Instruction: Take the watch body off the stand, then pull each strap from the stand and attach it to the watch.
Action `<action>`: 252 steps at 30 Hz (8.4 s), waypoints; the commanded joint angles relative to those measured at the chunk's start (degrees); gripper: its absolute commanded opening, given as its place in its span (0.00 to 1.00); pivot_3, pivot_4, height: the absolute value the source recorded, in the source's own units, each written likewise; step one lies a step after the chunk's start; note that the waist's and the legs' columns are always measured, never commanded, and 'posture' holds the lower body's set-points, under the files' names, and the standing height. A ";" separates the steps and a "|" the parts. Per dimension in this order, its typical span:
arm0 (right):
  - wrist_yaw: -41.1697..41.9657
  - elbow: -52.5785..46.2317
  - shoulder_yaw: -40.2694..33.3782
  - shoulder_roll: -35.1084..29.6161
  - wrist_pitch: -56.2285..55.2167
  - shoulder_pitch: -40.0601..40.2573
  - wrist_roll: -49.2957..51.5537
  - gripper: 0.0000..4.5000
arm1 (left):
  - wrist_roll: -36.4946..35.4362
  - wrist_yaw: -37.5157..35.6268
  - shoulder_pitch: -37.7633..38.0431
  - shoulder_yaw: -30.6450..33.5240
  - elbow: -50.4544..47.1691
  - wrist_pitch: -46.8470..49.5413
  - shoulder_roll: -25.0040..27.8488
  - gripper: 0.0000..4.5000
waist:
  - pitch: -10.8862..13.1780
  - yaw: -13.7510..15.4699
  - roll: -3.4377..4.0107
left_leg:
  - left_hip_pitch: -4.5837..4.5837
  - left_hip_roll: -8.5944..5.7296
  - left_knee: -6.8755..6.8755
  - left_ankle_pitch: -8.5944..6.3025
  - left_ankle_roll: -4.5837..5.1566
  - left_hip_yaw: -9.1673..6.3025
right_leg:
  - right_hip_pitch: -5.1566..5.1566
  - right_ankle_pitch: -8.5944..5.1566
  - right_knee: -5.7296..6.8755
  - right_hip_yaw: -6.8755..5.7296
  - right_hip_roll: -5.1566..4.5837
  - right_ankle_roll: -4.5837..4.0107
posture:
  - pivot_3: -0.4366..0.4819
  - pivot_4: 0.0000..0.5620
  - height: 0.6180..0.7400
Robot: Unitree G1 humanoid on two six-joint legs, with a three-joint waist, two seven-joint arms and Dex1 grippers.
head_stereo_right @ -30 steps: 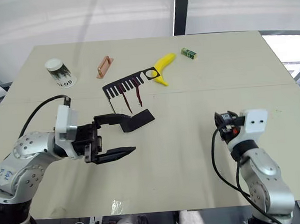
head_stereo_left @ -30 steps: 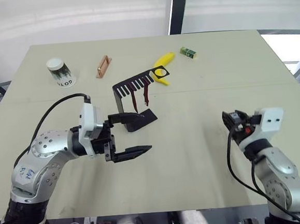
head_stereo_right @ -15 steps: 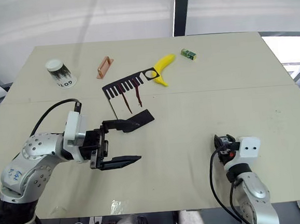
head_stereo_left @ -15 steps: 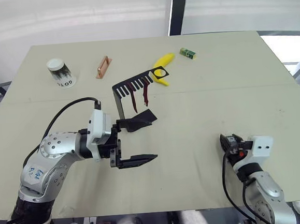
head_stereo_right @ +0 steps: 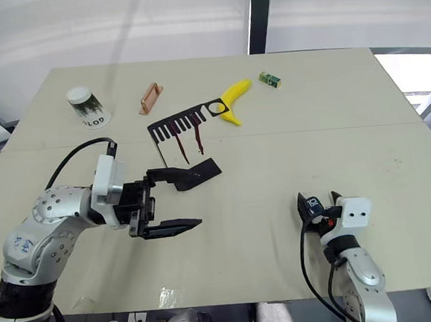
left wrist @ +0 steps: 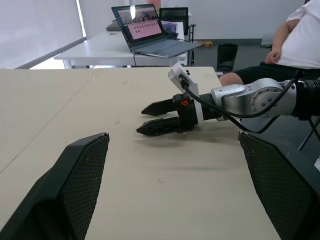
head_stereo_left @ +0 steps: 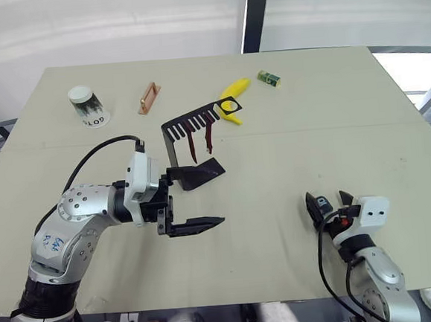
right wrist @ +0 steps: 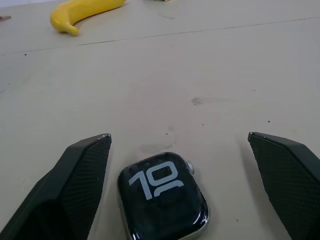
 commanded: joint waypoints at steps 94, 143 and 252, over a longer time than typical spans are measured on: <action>46.32 -6.72 -3.98 -29.80 5.88 -5.62 19.81 0.98 | 45.60 66.10 9.00 -5.10 2.18 0.16 -41.69 1.00 | 0.12 2.11 -0.09 | 0.37 0.03 0.14 -0.46 0.36 -0.06 | 0.66 0.07 -0.48 -0.05 0.02 0.17 | 0.48 0.27 0.91; 45.96 -7.92 -4.77 -30.47 8.51 -2.01 20.68 1.00 | 51.14 74.24 3.43 -7.61 10.84 -7.40 -46.48 0.88 | 0.13 3.12 -0.10 | 0.36 0.03 0.19 -0.46 0.38 -0.11 | 0.71 0.07 -0.49 -0.19 -0.01 0.18 | 0.48 0.27 0.91; -2.62 -1.35 24.22 6.73 6.33 -34.99 -14.21 0.01 | 48.49 70.31 0.50 -8.90 16.58 -12.85 -47.30 0.00 | 0.10 2.82 -0.13 | -0.69 0.07 0.87 -0.44 0.54 -0.28 | -0.14 0.07 -0.08 -0.46 -0.15 0.18 | 0.48 0.27 0.91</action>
